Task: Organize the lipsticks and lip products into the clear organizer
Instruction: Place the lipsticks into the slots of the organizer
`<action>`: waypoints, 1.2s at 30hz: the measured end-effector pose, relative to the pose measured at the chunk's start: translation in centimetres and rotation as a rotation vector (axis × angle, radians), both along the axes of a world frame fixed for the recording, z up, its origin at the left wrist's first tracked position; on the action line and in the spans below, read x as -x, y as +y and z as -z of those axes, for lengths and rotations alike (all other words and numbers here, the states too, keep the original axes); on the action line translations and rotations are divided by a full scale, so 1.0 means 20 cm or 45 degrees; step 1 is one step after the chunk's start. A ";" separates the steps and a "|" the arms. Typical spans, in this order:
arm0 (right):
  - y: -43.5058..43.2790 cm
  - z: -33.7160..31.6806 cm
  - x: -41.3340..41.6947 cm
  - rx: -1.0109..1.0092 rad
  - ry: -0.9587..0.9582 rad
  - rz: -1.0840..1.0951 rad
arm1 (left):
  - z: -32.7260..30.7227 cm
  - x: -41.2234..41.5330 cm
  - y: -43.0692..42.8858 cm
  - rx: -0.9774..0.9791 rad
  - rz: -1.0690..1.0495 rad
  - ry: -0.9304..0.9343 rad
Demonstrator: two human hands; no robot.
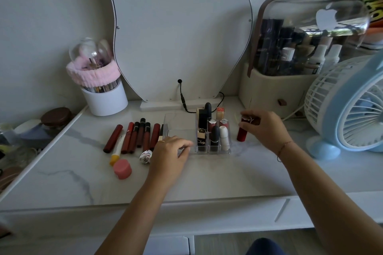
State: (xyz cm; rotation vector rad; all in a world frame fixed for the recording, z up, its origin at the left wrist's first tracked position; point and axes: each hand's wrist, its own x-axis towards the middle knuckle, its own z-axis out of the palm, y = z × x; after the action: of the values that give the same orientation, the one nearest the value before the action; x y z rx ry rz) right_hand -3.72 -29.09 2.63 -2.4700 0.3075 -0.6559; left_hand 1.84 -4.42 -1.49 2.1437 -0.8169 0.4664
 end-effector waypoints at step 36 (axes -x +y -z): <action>0.08 0.05 0.07 -0.169 -0.091 0.036 | -0.02 0.02 0.02 0.133 -0.104 -0.018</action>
State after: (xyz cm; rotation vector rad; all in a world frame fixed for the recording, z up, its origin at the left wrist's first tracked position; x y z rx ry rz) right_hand -5.09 -27.55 1.69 -2.3143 0.3479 -0.7107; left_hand 1.48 -3.95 -1.15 2.0850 -0.6996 0.5548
